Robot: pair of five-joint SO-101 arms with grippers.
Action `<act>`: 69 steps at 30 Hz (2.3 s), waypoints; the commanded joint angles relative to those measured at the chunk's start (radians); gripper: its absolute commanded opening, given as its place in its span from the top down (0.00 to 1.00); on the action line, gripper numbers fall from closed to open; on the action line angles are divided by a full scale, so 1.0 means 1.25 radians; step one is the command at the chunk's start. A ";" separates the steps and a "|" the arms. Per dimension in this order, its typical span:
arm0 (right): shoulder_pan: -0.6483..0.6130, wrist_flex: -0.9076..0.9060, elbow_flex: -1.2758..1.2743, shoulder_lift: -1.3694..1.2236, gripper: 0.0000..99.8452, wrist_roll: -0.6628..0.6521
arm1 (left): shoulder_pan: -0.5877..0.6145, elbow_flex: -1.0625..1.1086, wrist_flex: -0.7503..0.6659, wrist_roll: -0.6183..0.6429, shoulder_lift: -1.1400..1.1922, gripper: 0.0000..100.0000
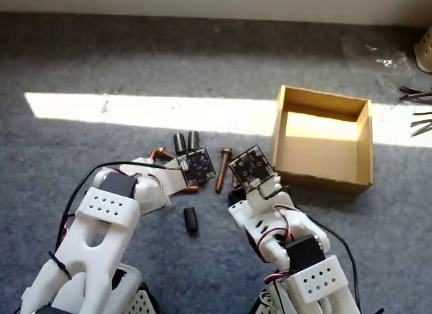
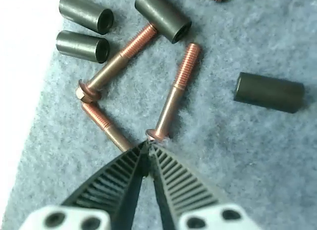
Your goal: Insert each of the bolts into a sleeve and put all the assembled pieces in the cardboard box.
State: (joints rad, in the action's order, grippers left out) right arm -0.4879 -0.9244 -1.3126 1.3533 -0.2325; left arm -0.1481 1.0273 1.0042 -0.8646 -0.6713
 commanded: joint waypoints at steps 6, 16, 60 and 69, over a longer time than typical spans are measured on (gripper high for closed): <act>0.010 0.023 0.007 0.013 0.99 0.006 | -0.018 -0.002 0.001 -0.032 -0.002 0.99; 0.010 0.023 0.007 0.013 0.99 0.005 | -0.066 0.052 -0.081 -0.177 -0.003 0.86; 0.012 0.020 0.006 0.014 0.99 -0.039 | 0.035 -0.171 -0.199 -0.300 0.467 0.85; 0.012 0.020 0.006 0.014 0.99 -0.039 | 0.072 -0.191 -0.146 -0.363 0.471 0.85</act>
State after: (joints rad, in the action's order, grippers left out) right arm -0.4879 -0.9244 -1.3126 1.3533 -0.2677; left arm -0.0944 0.8186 0.7741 -1.2666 -0.0944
